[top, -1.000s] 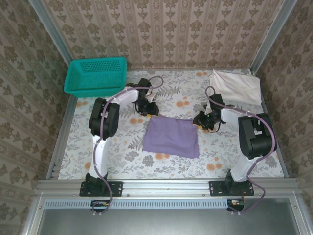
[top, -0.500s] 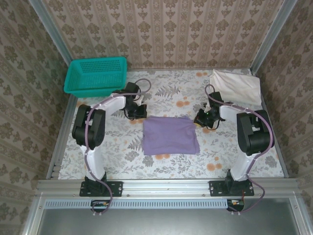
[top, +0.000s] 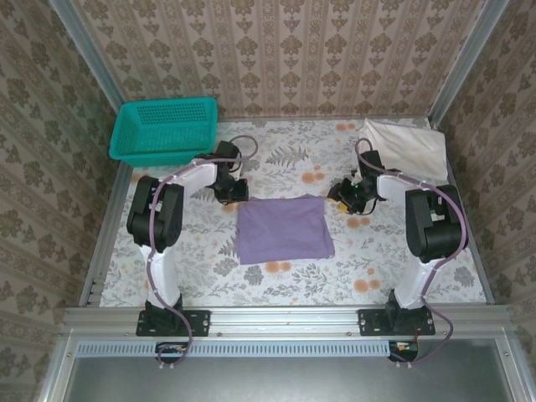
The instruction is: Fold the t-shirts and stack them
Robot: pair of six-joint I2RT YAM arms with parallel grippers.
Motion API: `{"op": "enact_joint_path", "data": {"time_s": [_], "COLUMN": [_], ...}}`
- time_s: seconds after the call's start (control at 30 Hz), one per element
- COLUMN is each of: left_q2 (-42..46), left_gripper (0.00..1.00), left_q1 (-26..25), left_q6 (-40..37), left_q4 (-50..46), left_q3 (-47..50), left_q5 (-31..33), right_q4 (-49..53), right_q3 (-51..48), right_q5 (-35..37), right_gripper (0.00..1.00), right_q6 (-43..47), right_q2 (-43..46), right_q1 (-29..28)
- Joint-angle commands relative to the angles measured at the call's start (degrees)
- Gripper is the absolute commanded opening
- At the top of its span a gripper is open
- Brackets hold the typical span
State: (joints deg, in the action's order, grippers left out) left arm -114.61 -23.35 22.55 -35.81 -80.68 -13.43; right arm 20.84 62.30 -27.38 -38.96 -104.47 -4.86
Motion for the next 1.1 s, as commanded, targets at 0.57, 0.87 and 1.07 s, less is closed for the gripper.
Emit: {"op": "enact_joint_path", "data": {"time_s": [0.57,0.87,1.07], "left_q2": [14.9,11.8,14.1], "left_gripper": [0.39,0.36,0.42], "left_q1": [-17.5,-18.6,-17.9], "left_q6": [9.4,3.6,1.2], "left_q4": [-2.2,-3.3,-5.3], "left_q3": [8.3,21.2,23.9], "left_q5": [-13.5,-12.4,-1.6], "right_q4": [-2.7,-5.1,-9.6], "right_q3": [-12.7,-25.1,-28.2], "right_q5": [-8.9,-3.0,-0.7], "right_gripper": [0.39,0.36,0.49], "right_q6": [-8.7,-13.5,-14.7], "right_q2": [12.7,11.8,17.6], "right_q1": [-21.2,-22.2,-21.8]}}
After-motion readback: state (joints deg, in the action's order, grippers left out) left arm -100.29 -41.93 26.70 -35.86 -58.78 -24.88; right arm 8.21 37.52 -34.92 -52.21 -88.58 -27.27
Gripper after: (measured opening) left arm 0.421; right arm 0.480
